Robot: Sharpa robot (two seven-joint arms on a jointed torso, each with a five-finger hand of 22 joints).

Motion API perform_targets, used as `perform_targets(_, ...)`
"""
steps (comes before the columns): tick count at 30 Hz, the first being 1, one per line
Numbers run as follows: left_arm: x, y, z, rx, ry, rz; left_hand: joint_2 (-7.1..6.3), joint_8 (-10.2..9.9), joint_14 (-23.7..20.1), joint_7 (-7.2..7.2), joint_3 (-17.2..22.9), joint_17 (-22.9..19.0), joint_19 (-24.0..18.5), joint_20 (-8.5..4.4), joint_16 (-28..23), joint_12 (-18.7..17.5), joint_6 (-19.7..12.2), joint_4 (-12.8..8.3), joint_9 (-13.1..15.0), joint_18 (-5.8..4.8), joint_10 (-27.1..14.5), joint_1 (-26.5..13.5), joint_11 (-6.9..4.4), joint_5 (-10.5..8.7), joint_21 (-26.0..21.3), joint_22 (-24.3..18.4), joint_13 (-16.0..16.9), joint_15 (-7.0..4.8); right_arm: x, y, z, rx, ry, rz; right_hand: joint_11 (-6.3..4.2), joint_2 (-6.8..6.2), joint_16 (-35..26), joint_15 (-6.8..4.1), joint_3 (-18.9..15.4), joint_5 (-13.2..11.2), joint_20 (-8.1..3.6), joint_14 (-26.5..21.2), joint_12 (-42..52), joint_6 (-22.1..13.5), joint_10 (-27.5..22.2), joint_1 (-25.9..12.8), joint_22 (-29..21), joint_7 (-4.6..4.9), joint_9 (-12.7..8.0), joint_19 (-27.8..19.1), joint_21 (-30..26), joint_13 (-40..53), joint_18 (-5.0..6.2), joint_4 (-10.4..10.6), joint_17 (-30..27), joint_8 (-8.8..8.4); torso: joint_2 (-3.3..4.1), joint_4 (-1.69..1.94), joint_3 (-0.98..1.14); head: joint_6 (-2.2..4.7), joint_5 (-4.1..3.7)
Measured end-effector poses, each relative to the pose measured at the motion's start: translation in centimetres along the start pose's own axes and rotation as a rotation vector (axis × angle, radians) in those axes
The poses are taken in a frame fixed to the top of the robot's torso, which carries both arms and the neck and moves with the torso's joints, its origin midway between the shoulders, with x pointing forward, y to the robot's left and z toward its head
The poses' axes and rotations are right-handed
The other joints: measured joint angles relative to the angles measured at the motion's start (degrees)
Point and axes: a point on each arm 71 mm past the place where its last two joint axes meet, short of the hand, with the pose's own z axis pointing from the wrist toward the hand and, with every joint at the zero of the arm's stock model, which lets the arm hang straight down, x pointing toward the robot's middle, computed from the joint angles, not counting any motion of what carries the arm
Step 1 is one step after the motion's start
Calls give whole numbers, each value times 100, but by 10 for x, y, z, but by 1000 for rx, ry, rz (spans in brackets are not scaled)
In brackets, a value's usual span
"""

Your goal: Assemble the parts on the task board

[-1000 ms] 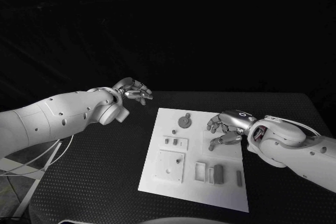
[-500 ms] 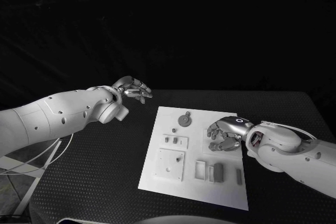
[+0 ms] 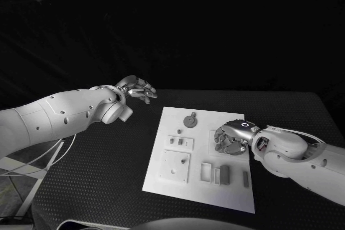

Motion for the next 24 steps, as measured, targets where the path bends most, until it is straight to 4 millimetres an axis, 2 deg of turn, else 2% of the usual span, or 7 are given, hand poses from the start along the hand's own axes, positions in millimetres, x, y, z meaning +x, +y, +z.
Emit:
perform_targets(4, 0, 0, 0, -1, 1, 0, 0, 0, 0, 0, 0, 5, 0, 0, 0, 0, 0, 0, -5, 0, 0, 0, 0, 0, 0, 0, 0, 0, 2, 4, 2, -7, -1, -7, -37, 104, 0, -21, 0, 0, -9, 20, 27, 69, 66, 19, 0, -50, 21, 9, 21, 57, 15, 0, -10, 39, 0, 1, -1, -9, 1)
perform_targets(7, 0, 0, 0, -1, 1, 0, 0, 0, 0, 0, 0, 5, 0, 0, 0, 0, 0, 0, -5, 0, 0, 0, 0, 0, 0, -4, 0, 0, 4, 7, 3, -13, -2, -11, -49, 149, 0, -32, 0, 0, -9, 31, 54, 125, 96, 17, 0, -51, 31, 9, 21, 92, 22, 0, -20, 39, 0, 1, -1, -16, 0)
perform_targets(20, 0, 0, 0, -3, 3, -1, 0, 0, 0, 0, 12, 18, 0, 0, -23, 0, 0, 12, -11, 0, 0, 0, 0, 0, 0, -5, -1, 0, 4, 7, 5, -9, -5, -18, -50, 149, 23, -38, 0, 0, -8, 39, 54, 126, 97, 17, 0, -51, 31, 9, 21, 151, 23, 1, -28, 45, 0, 3, -4, -44, 8)
perform_targets(24, 0, 0, 0, -3, 3, -1, 0, 0, 0, 0, 12, 18, 0, 0, -23, 0, 0, 12, -11, 0, 0, 0, 0, 0, 0, -5, -1, 0, 4, 8, 6, -7, -5, -23, -60, 236, 23, -39, 0, 0, -7, 38, 54, 146, 107, 85, 0, -72, 36, 9, 20, 184, 23, 1, -35, 60, -1, 1, -4, -52, 10)
